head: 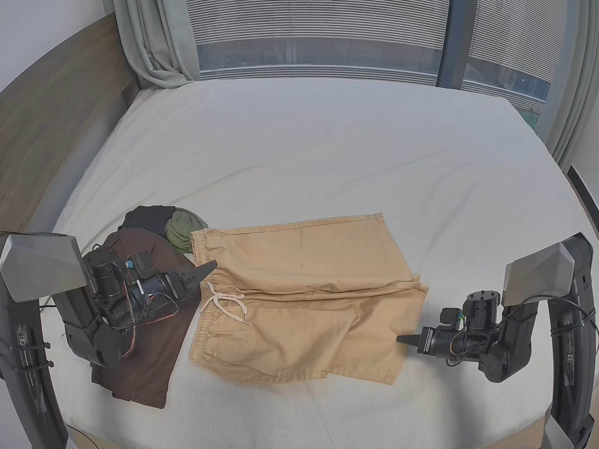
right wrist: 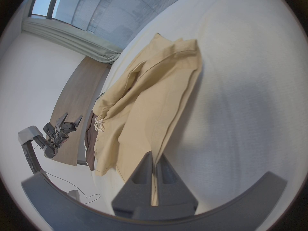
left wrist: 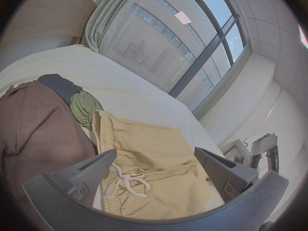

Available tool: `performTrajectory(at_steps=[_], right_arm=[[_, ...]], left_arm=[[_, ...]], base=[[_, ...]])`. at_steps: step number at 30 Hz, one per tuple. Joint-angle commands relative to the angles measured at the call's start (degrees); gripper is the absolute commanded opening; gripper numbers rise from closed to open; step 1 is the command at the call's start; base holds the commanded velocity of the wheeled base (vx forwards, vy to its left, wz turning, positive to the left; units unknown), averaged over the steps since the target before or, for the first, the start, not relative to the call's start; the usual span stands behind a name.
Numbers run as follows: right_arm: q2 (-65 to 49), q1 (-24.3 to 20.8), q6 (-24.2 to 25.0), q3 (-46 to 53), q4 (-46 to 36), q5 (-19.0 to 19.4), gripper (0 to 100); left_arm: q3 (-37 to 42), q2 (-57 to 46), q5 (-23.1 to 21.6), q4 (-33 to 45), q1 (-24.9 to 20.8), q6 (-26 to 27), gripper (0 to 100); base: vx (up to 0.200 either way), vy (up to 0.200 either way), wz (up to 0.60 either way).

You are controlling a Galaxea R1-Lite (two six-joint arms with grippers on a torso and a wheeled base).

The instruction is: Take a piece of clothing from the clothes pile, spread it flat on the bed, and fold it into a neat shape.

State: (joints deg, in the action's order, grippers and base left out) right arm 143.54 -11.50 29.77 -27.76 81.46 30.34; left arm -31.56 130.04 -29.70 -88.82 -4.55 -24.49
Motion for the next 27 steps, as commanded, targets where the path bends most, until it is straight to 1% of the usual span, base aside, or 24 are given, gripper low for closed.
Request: performTrajectory(at_steps=[1,9,13,14,17,23,24,27], right_arm=[[-4.1,2.1,-0.2,0.1,-3.0,0.0,0],[-8.1,4.6,-0.8,0.0,-9.2,0.0,0],[-8.1,5.3,-3.0,0.1,-11.1,0.0,0],[-7.9,6.0,-4.2,-0.2,-12.3,0.0,0],[-7.5,6.2,-5.4,-0.5,-13.0,0.0,0],[-7.6,6.1,-5.5,-0.5,-13.1,0.0,0],[-7.7,6.1,-5.5,-0.5,-13.1,-0.1,100],[-8.1,6.1,-5.5,-0.5,-13.0,-0.1,100]], left_arm=[[-0.2,0.4,0.0,0.0,0.2,0.1,100],[-0.1,0.6,0.0,0.0,0.2,0.1,100],[-0.3,1.4,0.2,0.0,0.5,0.1,100],[-0.6,1.7,0.2,0.0,0.6,0.1,100],[-0.3,1.9,0.0,0.0,0.7,0.1,100],[0.6,2.0,0.0,0.1,0.6,0.1,100],[1.2,2.0,0.1,0.1,0.5,-0.2,100],[3.0,1.9,0.2,0.1,0.6,-0.4,100]], base=[[0.000,0.000,0.00],[0.000,0.000,0.00],[0.000,0.000,0.00],[0.000,0.000,0.00],[0.000,0.000,0.00],[0.000,0.000,0.00],[0.000,0.000,0.00],[0.000,0.000,0.00]])
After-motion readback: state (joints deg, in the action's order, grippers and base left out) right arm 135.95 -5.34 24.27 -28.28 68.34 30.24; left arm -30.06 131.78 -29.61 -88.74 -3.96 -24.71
